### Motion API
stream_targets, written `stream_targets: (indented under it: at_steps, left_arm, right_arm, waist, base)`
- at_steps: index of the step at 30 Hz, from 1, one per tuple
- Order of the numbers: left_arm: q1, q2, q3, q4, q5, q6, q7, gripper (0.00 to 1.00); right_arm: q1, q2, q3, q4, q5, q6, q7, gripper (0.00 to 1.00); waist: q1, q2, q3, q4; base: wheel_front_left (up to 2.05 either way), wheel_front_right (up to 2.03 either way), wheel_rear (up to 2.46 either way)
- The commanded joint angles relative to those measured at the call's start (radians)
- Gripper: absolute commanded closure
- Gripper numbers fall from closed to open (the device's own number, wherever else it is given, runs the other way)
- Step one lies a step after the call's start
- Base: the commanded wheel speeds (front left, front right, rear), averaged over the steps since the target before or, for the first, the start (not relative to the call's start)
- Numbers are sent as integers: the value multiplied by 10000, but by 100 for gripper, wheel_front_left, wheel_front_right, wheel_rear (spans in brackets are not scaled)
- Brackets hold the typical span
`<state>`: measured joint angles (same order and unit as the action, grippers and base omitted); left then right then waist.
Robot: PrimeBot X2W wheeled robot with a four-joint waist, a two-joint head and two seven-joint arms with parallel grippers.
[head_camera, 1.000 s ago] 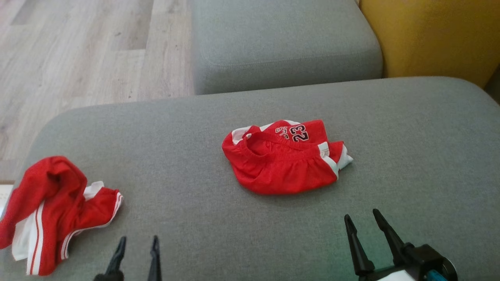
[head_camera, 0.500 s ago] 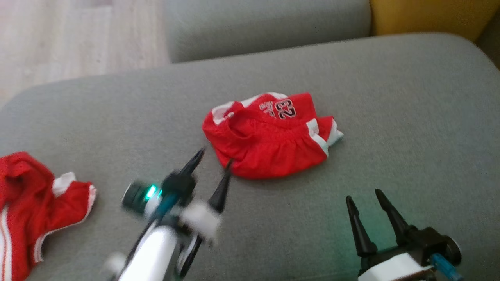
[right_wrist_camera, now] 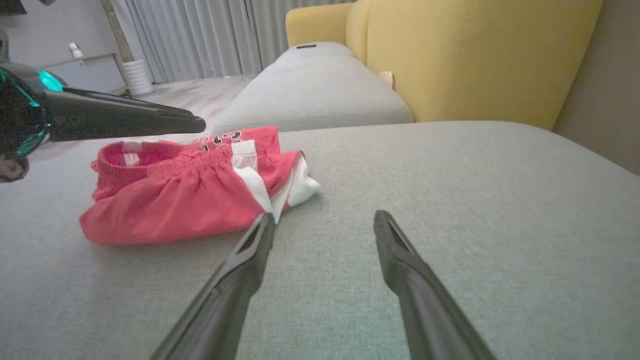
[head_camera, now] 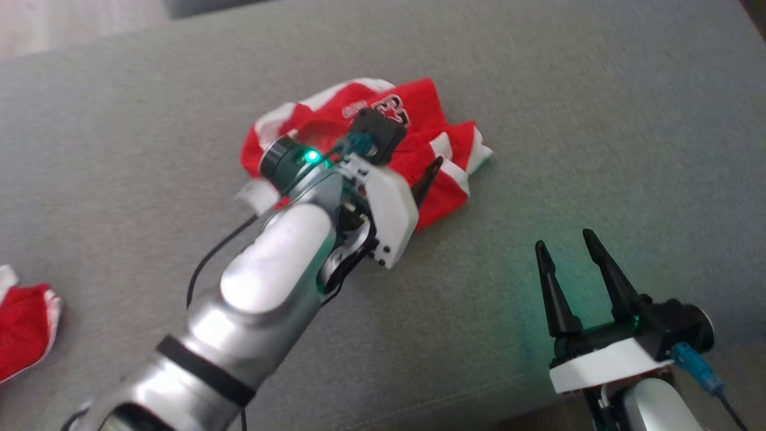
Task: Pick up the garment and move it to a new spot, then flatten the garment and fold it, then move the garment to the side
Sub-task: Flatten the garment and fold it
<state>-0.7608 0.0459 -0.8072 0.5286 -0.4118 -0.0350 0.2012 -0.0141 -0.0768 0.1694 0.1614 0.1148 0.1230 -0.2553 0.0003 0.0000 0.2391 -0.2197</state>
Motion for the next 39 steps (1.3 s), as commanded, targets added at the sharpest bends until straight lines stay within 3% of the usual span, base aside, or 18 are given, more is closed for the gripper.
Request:
stream_targets:
  at_steps: [1,12,17,18,19,20,21,22,27,34,39]
  left_arm:
    - [-791,43,-50,-120,-238,35,201,0]
    - [-2298,43,-1298,1224,-1097,509,689,0]
    - [-2581,43,-1938,1670,-1454,486,940,0]
    - [-2617,43,-2030,1723,-1513,504,943,21]
    - [-2632,43,-2106,1758,-1586,521,930,54]
    - [-2641,43,-2174,1778,-1667,537,923,65]
    - [-2651,43,-2232,1782,-1751,540,890,91]
    - [-2666,43,-2280,1767,-1834,545,832,100]
    - [-2732,43,-2482,1524,-2350,375,499,100]
    - [-3271,43,-2114,613,-3454,-40,-1151,100]
    - [-4202,65,-1527,530,-3762,-100,-1945,100]
  right_arm:
    - [-379,-54,202,-361,74,77,-65,0]
    - [-585,88,204,-297,142,77,-65,0]
    - [-620,110,171,-266,115,77,-65,0]
    - [-616,115,166,-259,110,77,-65,0]
    - [-607,120,164,-252,105,77,-65,0]
    - [-591,126,164,-249,103,77,-65,0]
    - [-577,133,171,-243,102,77,-65,0]
    - [-561,140,171,-236,103,77,-65,0]
    - [-465,169,260,-134,108,77,-65,0]
    - [-366,186,370,-78,57,77,-65,0]
    - [-118,194,337,-98,24,77,-65,0]
  waist:
    - [-3,0,423,-386]
    - [-3,0,786,-791]
    - [-3,0,759,-855]
    - [-3,0,740,-854]
    - [-3,0,703,-853]
    - [-3,0,671,-851]
    - [-3,0,636,-851]
    - [-3,0,601,-843]
    - [-3,0,309,-847]
    - [-3,0,-443,-886]
    - [-3,0,-980,-566]
  base:
    - [0,0,0]
    - [0,0,0]
    - [0,0,0]
    - [0,0,0]
    - [0,0,0]
    - [0,0,0]
    - [0,0,0]
    - [0,0,0]
    - [0,0,0]
    - [0,0,0]
    - [0,0,0]
